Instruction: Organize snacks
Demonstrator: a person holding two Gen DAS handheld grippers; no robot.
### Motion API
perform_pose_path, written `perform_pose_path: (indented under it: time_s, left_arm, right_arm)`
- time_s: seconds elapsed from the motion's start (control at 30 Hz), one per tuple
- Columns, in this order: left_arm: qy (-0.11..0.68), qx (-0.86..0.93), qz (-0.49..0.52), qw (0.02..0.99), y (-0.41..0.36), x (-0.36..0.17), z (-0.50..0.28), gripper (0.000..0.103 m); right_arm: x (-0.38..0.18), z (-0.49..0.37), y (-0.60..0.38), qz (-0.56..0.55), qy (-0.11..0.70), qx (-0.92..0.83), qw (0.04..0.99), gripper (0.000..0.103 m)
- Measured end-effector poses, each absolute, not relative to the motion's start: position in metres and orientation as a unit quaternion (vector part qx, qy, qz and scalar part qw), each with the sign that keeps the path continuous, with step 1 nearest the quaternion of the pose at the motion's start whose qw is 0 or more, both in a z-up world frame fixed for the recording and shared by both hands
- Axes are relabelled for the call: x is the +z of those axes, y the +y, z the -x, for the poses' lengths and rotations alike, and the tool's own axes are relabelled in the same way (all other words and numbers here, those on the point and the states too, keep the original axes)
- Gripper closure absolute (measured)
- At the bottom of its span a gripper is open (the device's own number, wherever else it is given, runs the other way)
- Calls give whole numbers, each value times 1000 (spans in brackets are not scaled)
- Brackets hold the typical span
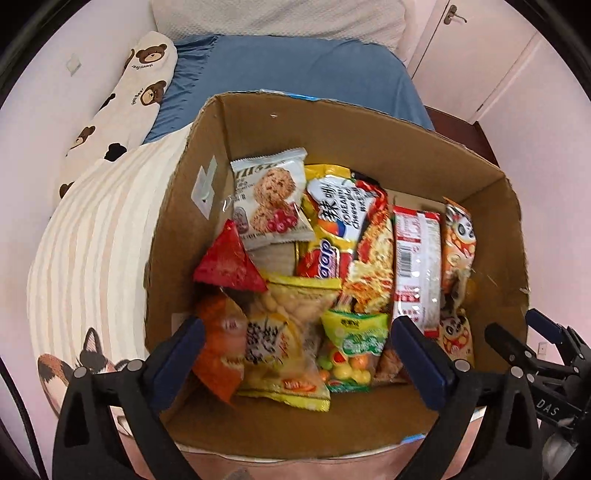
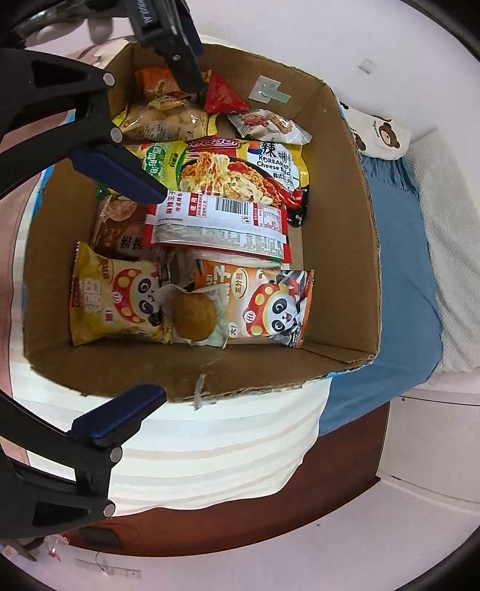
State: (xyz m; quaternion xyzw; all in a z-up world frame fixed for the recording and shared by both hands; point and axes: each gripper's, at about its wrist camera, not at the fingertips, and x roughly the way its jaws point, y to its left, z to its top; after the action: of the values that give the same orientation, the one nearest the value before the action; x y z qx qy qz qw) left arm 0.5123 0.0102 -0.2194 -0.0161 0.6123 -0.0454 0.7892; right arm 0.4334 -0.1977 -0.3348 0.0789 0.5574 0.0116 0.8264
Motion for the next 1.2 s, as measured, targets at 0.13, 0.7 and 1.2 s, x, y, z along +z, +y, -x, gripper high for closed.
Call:
perform_pose_path:
  time_s: [0.13, 0.7, 1.2]
  left_arm:
    - [607, -47, 11, 793, 6, -213, -500, 0]
    - [520, -50, 6, 852, -5, -130, -403, 0]
    - [448, -54, -25, 892, -4, -55, -296, 0]
  right_arm:
    - [-327, -423, -200, -83, 550, 11, 831, 3]
    - [-250, -318, -203, -85, 460, 20, 884, 3]
    - [-173, -202, -205, -86, 386, 20, 918, 3]
